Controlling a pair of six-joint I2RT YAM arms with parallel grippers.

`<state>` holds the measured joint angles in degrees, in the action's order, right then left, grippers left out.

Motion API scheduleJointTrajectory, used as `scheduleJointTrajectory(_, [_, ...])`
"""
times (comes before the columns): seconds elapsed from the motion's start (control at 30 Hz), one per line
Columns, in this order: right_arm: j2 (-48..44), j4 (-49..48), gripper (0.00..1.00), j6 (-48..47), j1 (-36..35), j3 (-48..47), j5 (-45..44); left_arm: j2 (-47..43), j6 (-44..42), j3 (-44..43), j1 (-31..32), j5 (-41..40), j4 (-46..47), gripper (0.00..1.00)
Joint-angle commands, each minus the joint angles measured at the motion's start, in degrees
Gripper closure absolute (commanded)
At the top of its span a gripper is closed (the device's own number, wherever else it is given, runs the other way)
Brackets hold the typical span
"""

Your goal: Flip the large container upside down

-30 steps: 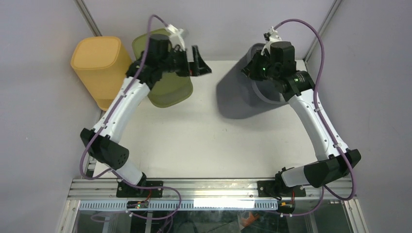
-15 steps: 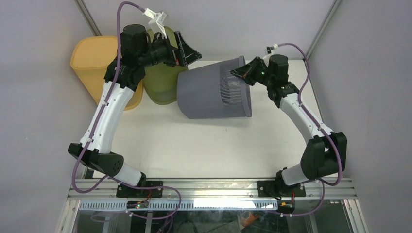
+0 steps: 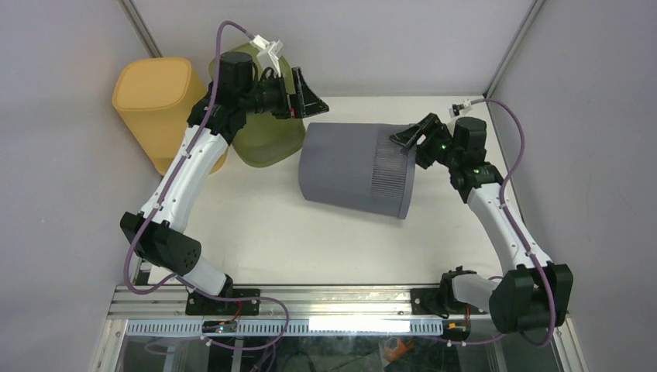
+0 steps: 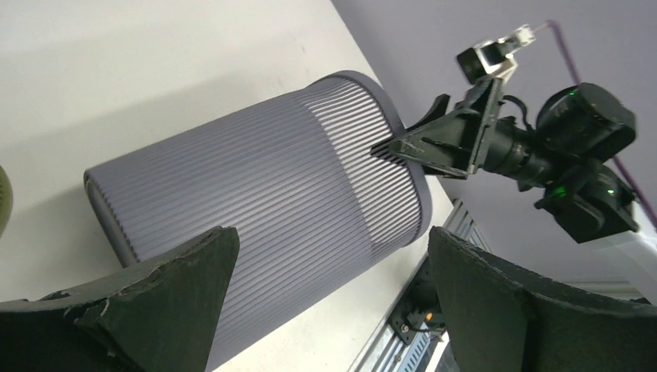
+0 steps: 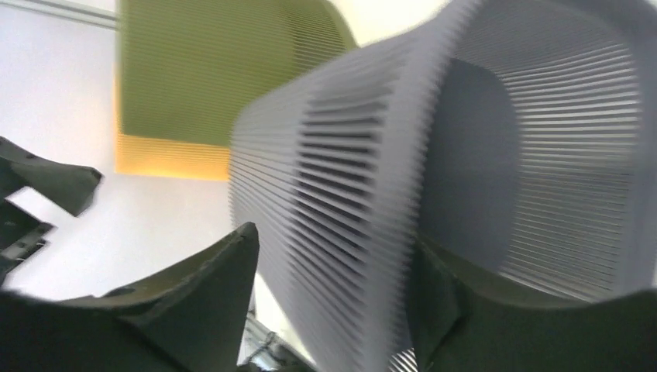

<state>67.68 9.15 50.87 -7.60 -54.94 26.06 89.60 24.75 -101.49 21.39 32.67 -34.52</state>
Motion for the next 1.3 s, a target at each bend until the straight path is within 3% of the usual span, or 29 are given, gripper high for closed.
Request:
scheduleJointTrajectory(0.0, [-2.5,14.0,0.26,-14.3,0.6,-3.2,-7.6,-0.6,0.6,2.1,0.2,1.0,2.4,0.01])
scheduleJointTrajectory(0.13, [-2.2,24.4,0.17,-21.6,0.7,-8.1,-14.6,-0.5,0.9,4.0,0.2,1.1,2.1,0.01])
scheduleJointTrajectory(0.37, [-4.4,33.8,0.15,-26.9,0.7,-13.8,-20.6,0.4,-3.6,9.9,0.6,-8.0,-0.7,0.01])
scheduleJointTrajectory(0.87, [-2.8,34.8,0.29,-29.9,0.5,-16.8,-19.7,4.7,-5.1,14.8,1.3,-10.1,-1.6,0.01])
scheduleJointTrajectory(1.27, [-0.8,38.8,0.42,-32.7,-0.1,-18.0,-27.5,6.4,3.1,10.0,2.0,-0.5,2.6,0.01])
